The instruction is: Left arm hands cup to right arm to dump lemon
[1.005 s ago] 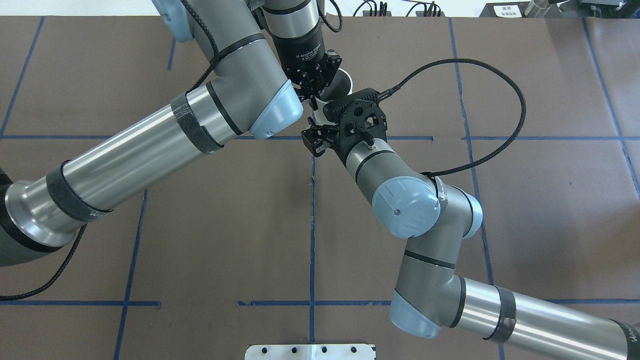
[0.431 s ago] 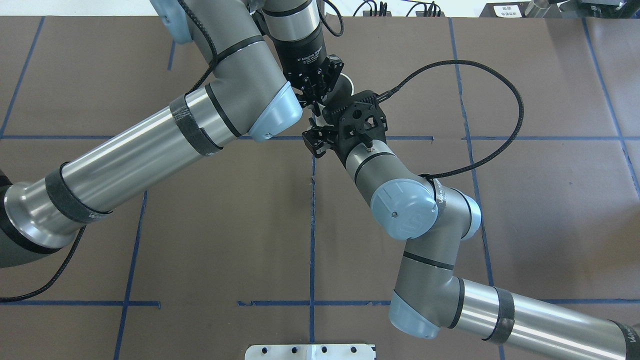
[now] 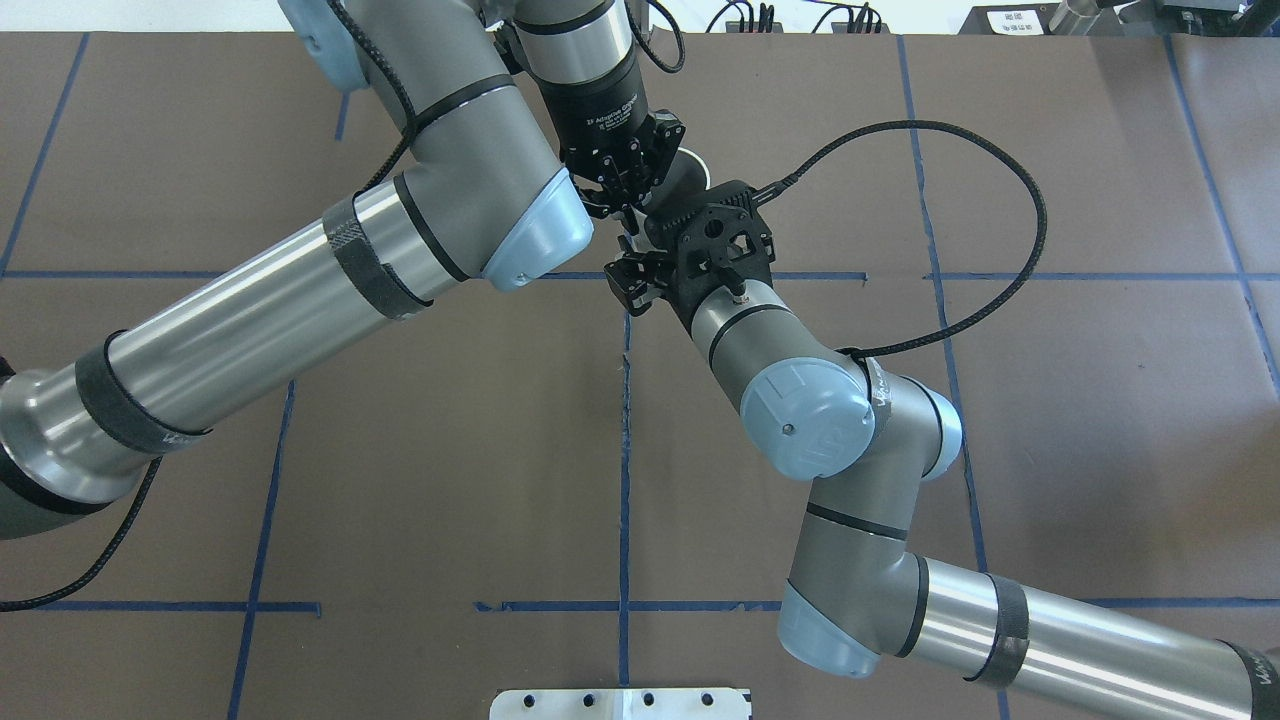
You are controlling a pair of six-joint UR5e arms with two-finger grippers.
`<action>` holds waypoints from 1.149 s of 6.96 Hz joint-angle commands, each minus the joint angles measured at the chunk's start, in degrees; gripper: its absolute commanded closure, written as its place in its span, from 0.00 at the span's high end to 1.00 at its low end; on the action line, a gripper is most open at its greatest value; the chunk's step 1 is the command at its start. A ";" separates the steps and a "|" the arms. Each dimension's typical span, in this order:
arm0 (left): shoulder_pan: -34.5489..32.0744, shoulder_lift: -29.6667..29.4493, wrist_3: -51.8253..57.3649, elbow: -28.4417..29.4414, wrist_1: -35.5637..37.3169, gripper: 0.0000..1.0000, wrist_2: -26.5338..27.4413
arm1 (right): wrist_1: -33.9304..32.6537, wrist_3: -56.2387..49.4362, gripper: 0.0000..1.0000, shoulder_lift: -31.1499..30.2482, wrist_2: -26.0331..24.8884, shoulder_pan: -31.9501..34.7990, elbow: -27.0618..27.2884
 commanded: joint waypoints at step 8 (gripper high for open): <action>-3.43 3.30 -0.08 -9.61 0.15 1.00 0.16 | 0.32 -3.78 0.29 -4.81 -0.88 -0.62 2.69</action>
